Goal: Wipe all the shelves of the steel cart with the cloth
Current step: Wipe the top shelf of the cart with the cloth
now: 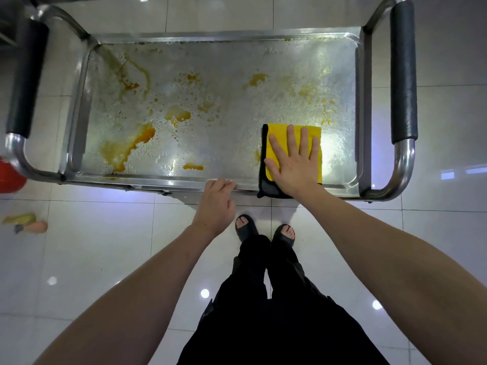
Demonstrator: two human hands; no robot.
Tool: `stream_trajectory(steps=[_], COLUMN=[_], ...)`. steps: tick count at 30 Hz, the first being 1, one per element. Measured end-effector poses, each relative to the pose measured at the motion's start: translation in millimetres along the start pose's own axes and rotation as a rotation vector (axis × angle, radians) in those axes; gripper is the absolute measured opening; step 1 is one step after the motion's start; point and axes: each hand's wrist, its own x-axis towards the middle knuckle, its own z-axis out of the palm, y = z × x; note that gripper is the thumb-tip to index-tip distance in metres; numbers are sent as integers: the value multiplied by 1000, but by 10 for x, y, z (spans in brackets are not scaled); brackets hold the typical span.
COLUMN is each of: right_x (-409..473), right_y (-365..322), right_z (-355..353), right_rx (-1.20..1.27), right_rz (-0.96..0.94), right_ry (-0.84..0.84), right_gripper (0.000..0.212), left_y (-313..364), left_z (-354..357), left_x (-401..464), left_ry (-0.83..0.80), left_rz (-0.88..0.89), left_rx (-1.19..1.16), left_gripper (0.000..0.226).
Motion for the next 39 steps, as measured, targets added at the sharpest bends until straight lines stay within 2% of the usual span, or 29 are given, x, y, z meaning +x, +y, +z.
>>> stream_trajectory(steps=[4, 8, 12, 19, 23, 29, 35, 39], right_x=[94, 94, 58, -72, -83, -52, 184, 315], right_y=[-262, -291, -73, 475, 636, 392, -110, -429], right_z=[-15, 8, 10, -101, -113, -82, -56, -32], right_rx=[-11, -8, 13, 30, 14, -23, -27, -23], right_rz=[-70, -68, -59, 94, 99, 114, 6, -85], right_ry=[-22, -8, 14, 8, 3, 0, -8, -27], right_gripper=[67, 66, 65, 67, 64, 63, 63, 64], left_y=[-28, -18, -20, 18, -29, -103, -63, -46], left_z=[7, 31, -9, -37, -60, -57, -55, -96], left_x=[16, 17, 36, 63, 53, -15, 22, 35], left_ry=[1, 5, 1, 7, -33, -77, -85, -97], left_rz=[11, -8, 0, -21, 0, 22, 1, 4], left_rx=[3, -7, -19, -39, -44, -45, -63, -70], left_gripper=[62, 54, 50, 48, 49, 54, 53, 70])
